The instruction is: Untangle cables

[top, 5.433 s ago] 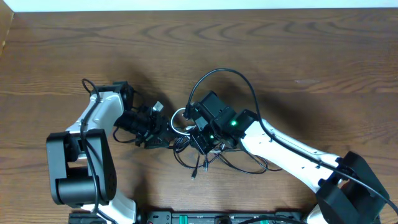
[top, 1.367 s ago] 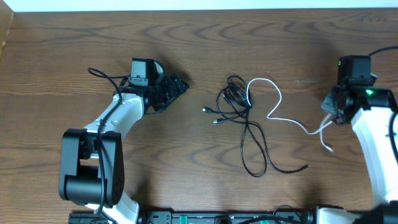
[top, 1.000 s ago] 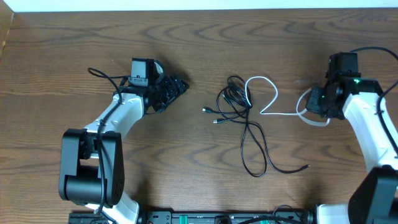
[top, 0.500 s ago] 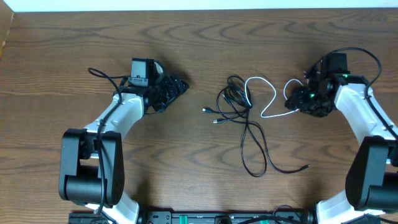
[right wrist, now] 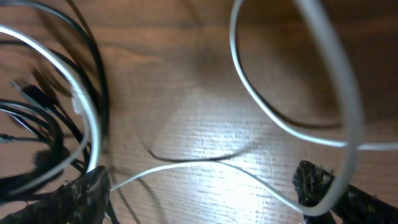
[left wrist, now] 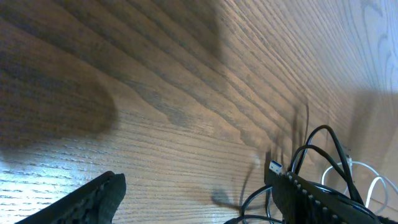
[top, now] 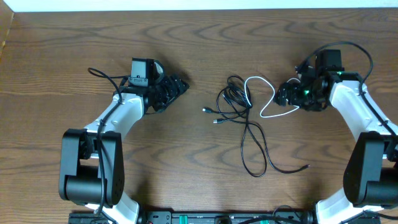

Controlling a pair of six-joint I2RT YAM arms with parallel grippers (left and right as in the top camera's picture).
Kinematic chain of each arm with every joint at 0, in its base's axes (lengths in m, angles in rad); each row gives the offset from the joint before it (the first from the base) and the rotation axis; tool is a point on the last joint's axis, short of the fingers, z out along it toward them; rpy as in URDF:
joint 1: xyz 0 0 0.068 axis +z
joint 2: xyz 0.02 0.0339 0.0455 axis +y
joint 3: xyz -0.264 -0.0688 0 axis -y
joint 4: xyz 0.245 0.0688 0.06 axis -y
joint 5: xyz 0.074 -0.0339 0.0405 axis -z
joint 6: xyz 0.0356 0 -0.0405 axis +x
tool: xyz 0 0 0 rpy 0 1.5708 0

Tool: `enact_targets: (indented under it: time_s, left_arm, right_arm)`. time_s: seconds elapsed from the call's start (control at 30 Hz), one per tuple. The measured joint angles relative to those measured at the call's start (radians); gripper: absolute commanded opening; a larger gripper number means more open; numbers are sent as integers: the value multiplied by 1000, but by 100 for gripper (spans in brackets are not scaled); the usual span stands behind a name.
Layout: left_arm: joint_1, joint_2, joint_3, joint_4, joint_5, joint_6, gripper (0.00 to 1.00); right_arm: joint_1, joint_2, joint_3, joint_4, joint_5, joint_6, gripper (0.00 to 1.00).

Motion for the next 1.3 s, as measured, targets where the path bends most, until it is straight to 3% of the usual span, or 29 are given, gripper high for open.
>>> enact_targets:
  time_s: [0.17, 0.43, 0.7, 0.83, 1.03, 1.3]
  left_arm:
    - [0, 0, 0, 0, 0, 0, 80]
    - [0, 0, 0, 0, 0, 0, 80]
    - [0, 0, 0, -2, 0, 0, 81]
    - [0, 0, 0, -5, 0, 0, 80]
    - [0, 0, 0, -27, 0, 0, 80]
    - [0, 0, 0, -26, 0, 0, 80]
  right_arm:
    - [0, -21, 22, 71, -4, 1, 99]
    - [0, -26, 30, 238, -98, 5, 99]
    - [4, -26, 32, 386, -388, 36, 99]
    - [29, -26, 32, 394, -468, 104, 82]
    - [132, -26, 32, 393, -462, 214, 72]
    - [321, -26, 32, 322, -146, 383, 56]
